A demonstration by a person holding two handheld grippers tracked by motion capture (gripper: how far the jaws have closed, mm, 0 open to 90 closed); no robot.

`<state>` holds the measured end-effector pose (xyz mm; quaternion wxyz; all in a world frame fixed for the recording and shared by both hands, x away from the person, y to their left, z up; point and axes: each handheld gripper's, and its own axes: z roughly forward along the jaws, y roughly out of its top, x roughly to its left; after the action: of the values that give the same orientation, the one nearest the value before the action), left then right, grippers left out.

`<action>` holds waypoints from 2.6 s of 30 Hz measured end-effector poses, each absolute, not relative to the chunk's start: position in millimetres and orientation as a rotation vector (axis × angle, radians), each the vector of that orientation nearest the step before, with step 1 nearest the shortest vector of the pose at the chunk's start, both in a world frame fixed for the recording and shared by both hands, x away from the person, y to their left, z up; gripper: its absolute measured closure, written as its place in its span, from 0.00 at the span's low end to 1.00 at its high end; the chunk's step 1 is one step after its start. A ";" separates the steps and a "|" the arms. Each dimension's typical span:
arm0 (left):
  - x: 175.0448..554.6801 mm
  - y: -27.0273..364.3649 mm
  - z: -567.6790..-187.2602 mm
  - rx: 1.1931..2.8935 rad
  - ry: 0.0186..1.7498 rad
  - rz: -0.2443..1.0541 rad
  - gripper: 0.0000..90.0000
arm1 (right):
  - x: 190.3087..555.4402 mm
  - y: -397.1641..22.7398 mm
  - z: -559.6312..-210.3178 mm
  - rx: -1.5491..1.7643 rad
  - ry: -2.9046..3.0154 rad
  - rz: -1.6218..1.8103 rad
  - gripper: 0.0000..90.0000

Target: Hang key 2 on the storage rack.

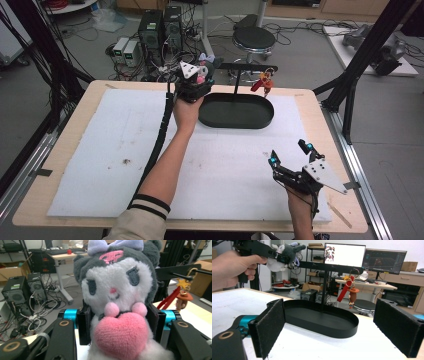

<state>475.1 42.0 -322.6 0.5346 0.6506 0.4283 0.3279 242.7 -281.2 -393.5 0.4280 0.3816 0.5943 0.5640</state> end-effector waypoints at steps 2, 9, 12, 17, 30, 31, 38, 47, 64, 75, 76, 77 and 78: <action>476.4 43.1 -321.9 1.545 1.023 0.784 0.55 | 242.7 -281.2 -393.5 0.952 1.484 1.408 0.11; 479.6 47.6 -325.6 1.566 1.025 0.797 0.55 | 242.9 -282.0 -393.9 0.955 1.483 1.409 0.11; 479.5 48.9 -327.0 1.570 1.014 0.805 0.55 | 242.8 -282.2 -393.9 0.955 1.483 1.408 0.11; 480.4 54.6 -330.7 1.564 1.018 0.806 0.54 | 242.7 -282.2 -393.9 0.952 1.483 1.409 0.11; 484.4 58.4 -338.5 1.583 1.038 0.795 0.50 | 242.4 -281.0 -394.2 0.960 1.485 1.411 0.11; 484.4 58.7 -338.7 1.577 1.038 0.789 0.49 | 242.5 -281.0 -394.4 0.961 1.486 1.410 0.11; 484.2 59.5 -338.4 1.574 1.037 0.769 0.42 | 242.8 -281.2 -394.6 0.955 1.487 1.406 0.11; 486.9 61.9 -341.1 1.580 1.065 0.760 0.38 | 242.6 -280.9 -394.6 0.956 1.489 1.406 0.11; 494.3 62.4 -340.4 1.567 1.109 0.788 0.49 | 243.7 -279.3 -396.2 0.955 1.497 1.403 0.11; 501.5 63.4 -347.1 1.603 1.141 0.781 0.43 | 243.8 -279.1 -397.2 0.965 1.501 1.402 0.11; 501.3 63.4 -346.9 1.606 1.136 0.782 0.42 | 244.0 -279.3 -397.1 0.962 1.499 1.401 0.11; 501.1 63.4 -346.6 1.605 1.135 0.786 0.39 | 244.1 -279.5 -397.2 0.962 1.499 1.399 0.11; 500.8 63.2 -346.2 1.602 1.136 0.790 0.37 | 244.1 -279.6 -397.2 0.961 1.500 1.399 0.11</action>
<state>500.8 63.2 -346.2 0.4902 0.6597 0.4676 0.3252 244.1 -279.6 -397.2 0.4244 0.3842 0.5997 0.5591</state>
